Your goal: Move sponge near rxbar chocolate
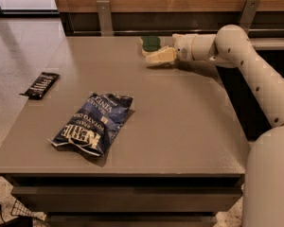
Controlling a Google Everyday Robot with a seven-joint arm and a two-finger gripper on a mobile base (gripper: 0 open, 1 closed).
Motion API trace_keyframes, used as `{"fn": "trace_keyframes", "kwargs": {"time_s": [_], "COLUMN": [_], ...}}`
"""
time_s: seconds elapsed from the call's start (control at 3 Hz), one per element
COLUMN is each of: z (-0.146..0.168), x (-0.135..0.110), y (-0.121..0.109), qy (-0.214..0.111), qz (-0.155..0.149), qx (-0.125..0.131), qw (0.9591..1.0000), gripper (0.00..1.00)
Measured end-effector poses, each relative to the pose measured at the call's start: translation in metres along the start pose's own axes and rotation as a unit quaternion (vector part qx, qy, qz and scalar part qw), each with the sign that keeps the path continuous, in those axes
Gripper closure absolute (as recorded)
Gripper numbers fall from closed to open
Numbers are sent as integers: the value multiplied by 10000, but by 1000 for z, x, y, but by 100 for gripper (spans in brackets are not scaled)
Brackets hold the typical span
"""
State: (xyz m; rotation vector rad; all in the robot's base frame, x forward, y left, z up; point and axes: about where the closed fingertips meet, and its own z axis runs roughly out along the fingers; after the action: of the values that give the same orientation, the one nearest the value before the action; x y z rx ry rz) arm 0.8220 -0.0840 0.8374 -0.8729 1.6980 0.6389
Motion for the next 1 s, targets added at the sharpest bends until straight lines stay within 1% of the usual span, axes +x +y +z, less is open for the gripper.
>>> {"fn": "trace_keyframes", "kwargs": {"time_s": [0.33, 1.0], "z": [26, 31], "x": [9, 8], "y": [10, 13], "qy": [-157, -153], "qz": [119, 120], "qx": [-86, -126], "qw": [9998, 9997], "gripper": [13, 61]}}
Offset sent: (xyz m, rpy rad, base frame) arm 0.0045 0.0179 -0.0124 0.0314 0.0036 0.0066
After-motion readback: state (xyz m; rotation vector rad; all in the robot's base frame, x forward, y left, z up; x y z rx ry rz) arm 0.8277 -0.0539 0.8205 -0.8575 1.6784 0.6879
